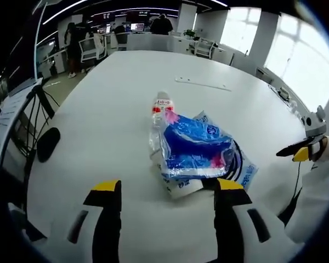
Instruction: Arrange the tabletop items into an orderly group along one side of the table until the central work area is clear of visible clutter.
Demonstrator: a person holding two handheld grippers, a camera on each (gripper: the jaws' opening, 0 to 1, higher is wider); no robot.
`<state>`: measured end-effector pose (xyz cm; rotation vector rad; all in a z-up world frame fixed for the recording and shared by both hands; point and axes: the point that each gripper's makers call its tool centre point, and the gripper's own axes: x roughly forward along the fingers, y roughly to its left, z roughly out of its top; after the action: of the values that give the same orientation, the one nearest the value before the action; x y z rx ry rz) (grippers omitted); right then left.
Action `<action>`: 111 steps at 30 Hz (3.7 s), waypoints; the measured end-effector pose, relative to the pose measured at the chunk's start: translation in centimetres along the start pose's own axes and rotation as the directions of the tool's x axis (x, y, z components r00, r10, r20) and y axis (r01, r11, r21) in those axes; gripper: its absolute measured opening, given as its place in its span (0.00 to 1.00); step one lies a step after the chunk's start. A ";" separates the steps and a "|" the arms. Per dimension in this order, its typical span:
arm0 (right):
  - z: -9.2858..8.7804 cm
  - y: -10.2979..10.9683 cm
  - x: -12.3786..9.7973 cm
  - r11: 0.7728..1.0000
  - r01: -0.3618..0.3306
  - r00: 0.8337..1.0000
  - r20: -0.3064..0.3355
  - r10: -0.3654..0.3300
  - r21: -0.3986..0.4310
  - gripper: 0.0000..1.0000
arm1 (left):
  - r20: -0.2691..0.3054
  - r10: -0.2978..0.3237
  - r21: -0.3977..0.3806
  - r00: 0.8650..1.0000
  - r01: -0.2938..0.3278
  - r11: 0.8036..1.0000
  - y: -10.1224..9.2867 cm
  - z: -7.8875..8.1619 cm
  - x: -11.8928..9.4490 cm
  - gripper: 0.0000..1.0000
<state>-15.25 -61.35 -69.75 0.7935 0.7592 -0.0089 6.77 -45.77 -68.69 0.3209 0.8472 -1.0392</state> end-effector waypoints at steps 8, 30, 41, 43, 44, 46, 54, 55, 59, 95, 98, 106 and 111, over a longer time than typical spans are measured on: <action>2.3 2.3 2.2 0.999 -0.023 1.000 0.006 0.023 -0.037 0.62 | 0.029 -0.004 -0.039 1.000 0.005 0.999 0.2 -0.2 0.1 0.62; 5.6 8.2 11.7 0.978 -0.038 0.999 -0.016 0.035 -0.207 0.32 | 0.104 0.010 0.071 0.995 -0.018 0.997 -0.8 2.1 2.5 0.34; 4.3 5.8 14.4 0.948 0.075 0.996 -0.012 -0.083 -0.310 0.19 | 0.114 0.036 0.043 0.993 -0.042 0.998 -0.2 1.5 2.0 0.08; 3.6 5.4 14.8 0.947 0.083 0.995 -0.034 -0.099 -0.309 0.15 | 0.109 0.036 0.050 0.993 -0.042 0.998 -0.2 1.4 1.9 0.02; 3.9 5.7 14.8 0.945 0.081 0.996 -0.011 -0.089 -0.316 0.10 | 0.109 0.032 0.049 0.994 -0.038 0.998 -0.3 1.4 1.9 0.02; 4.8 5.8 14.8 0.913 0.098 0.995 0.044 -0.087 -0.396 0.03 | 0.114 0.030 0.034 0.993 -0.034 0.999 -0.4 1.4 1.7 0.01; 5.0 5.9 13.4 0.956 0.072 0.997 0.048 -0.061 -0.283 0.00 | 0.113 0.008 0.027 0.994 -0.011 1.000 -1.2 1.4 0.9 0.00; 5.1 5.8 13.1 0.968 0.065 0.997 0.052 -0.054 -0.241 0.00 | 0.116 0.003 0.019 0.993 -0.005 1.000 -1.4 1.5 0.8 0.00; 5.6 4.8 11.4 0.983 0.051 0.998 0.046 -0.044 -0.175 0.00 | 0.114 -0.032 0.031 0.993 0.028 0.999 -3.0 1.9 1.0 0.00; 6.6 -7.0 -5.1 0.965 0.229 0.921 0.291 -0.258 0.130 0.00 | -0.107 -0.355 0.329 0.929 0.370 0.869 -21.9 3.5 6.5 0.00; 6.9 -7.9 -5.9 0.959 0.250 0.919 0.280 -0.278 0.131 0.00 | -0.136 -0.371 0.326 0.919 0.395 0.859 -23.1 3.5 7.3 0.00; 8.2 -10.4 -7.2 0.953 0.257 0.924 0.248 -0.291 0.162 0.00 | -0.204 -0.385 0.375 0.900 0.435 0.819 -25.3 4.8 9.1 0.01; 9.2 -12.3 -8.1 0.944 0.283 0.917 0.240 -0.318 0.169 0.00 | -0.209 -0.422 0.359 0.882 0.470 0.806 -26.7 6.8 10.4 0.00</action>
<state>-19.02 -78.28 -68.43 0.7744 0.6238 -0.4395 -10.48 -69.60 -68.15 0.5511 0.8320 -1.6623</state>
